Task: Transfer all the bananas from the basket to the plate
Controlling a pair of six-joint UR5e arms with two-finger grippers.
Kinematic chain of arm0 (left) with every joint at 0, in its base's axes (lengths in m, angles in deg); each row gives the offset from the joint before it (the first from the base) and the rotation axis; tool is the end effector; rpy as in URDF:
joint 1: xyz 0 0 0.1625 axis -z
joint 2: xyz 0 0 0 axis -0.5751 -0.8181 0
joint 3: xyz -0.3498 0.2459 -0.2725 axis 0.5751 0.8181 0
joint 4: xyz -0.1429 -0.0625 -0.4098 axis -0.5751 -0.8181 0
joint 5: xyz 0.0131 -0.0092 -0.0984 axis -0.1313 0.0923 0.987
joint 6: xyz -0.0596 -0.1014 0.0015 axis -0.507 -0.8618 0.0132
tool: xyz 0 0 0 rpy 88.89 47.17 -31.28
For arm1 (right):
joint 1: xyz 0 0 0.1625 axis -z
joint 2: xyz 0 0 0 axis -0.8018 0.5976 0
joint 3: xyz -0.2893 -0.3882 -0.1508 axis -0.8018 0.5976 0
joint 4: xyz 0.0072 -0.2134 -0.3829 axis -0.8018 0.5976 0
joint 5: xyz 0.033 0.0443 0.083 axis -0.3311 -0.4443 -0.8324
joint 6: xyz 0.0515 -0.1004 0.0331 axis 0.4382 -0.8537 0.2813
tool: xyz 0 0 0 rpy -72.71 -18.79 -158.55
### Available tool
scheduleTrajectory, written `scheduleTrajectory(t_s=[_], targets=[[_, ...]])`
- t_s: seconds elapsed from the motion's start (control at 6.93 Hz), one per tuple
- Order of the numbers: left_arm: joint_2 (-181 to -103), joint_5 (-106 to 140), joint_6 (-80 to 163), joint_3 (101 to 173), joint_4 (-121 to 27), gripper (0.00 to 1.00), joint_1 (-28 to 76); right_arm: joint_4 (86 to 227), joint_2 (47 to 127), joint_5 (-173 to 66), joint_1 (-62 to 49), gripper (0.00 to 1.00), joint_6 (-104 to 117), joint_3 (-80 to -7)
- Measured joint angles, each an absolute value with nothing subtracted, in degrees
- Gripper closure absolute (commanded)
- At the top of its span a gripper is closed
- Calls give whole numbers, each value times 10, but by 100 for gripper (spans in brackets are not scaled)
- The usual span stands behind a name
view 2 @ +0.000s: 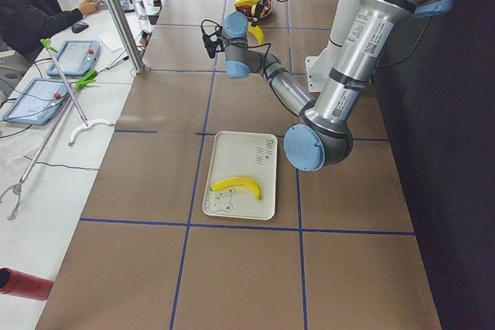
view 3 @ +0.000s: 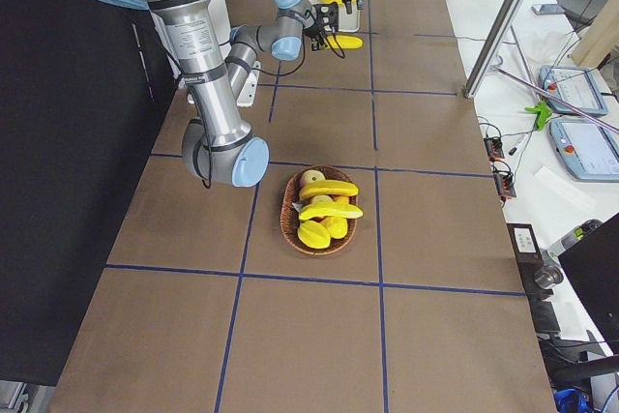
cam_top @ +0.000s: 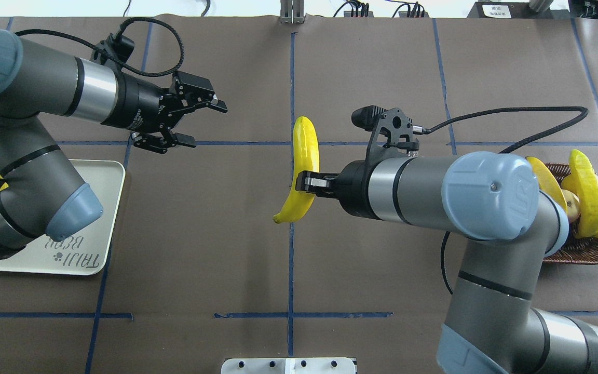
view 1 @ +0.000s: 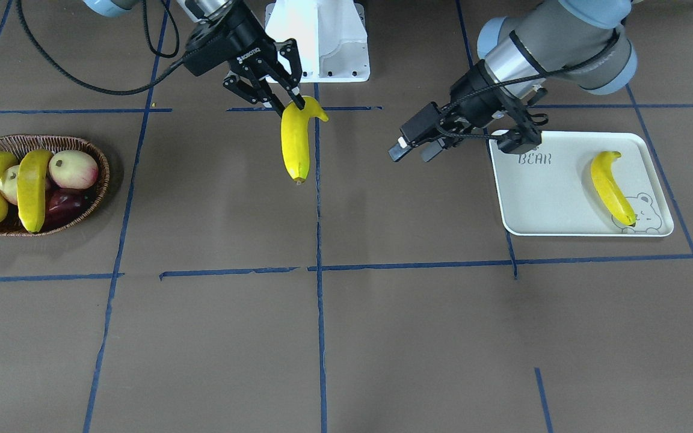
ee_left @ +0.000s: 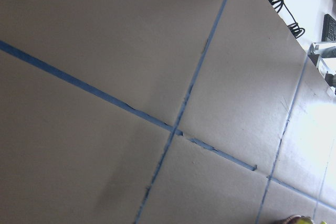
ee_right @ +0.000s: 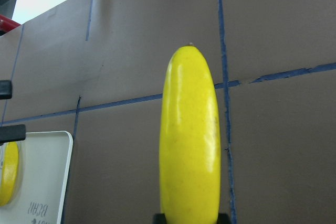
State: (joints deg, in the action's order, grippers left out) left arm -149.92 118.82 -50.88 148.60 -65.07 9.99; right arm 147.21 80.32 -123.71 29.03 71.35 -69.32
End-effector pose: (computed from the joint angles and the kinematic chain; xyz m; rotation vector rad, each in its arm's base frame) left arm 0.4191 -0.5173 0.2562 -0.1172 1.5003 -0.4481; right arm -0.4969 -0.3631 0.1969 0.3395 -1.3239 0.1941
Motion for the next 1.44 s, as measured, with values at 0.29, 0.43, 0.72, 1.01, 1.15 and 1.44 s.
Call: scheduleTrajectory(t_s=[0.29, 0.43, 0.72, 1.01, 1.15, 1.44], targets=[[-1532, 1172, -515, 1479, -648, 1, 63, 1472, 794, -1214, 312, 99, 713, -692], [-1545, 1147, -515, 1474, -648, 1, 42, 1472, 793, -1212, 316, 99, 713, -692], [-1566, 1118, -516, 1462, -649, 1, 13, 1471, 793, -1211, 320, 99, 713, -692], [-1570, 1114, -514, 1459, -650, 74, 1, 1458, 793, -1210, 321, 99, 714, -690], [-1570, 1113, -514, 1459, -651, 100, 0, 1454, 793, -1210, 322, 99, 713, -689], [-1569, 1114, -510, 1460, -652, 100, 0, 1452, 794, -1210, 321, 6, 711, -690]])
